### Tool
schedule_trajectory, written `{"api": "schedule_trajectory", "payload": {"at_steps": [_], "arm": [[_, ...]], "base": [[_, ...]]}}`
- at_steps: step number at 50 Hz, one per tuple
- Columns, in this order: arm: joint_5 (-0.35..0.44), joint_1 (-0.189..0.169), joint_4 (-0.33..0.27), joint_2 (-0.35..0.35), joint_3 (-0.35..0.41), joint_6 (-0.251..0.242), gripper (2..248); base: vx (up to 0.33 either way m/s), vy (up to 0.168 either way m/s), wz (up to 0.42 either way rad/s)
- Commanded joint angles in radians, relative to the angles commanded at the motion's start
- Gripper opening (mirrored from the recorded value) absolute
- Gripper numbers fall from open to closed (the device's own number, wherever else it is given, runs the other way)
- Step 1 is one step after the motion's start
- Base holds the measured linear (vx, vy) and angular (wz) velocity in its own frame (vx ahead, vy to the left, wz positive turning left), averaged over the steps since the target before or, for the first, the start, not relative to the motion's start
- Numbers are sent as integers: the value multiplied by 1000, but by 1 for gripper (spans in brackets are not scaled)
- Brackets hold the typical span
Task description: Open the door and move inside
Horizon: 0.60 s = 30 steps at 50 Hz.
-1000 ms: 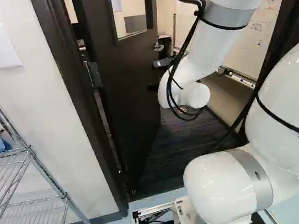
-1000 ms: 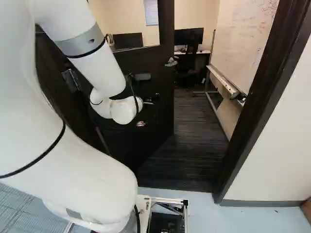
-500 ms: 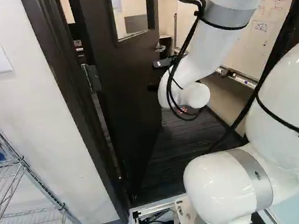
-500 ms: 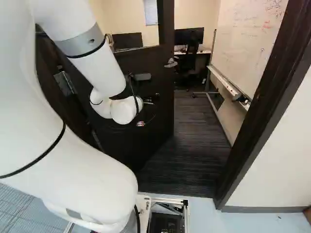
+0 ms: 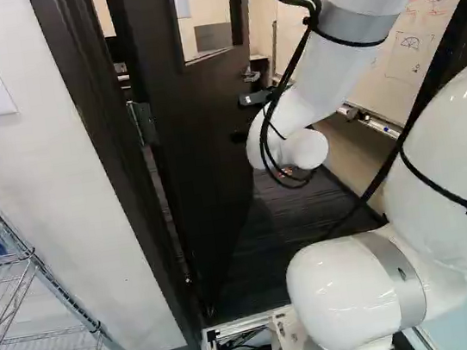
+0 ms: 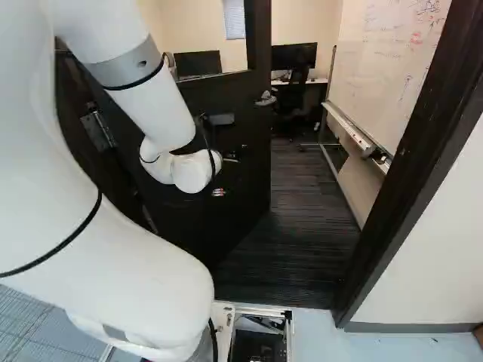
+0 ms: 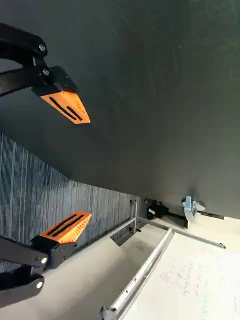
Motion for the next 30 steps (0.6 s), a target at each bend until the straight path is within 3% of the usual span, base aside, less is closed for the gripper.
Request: {"api": "schedule_trajectory", "payload": {"at_steps": [30], "arm": [[0, 16, 0, -81, -78, 0, 247]], "base": [[0, 0, 0]]}}
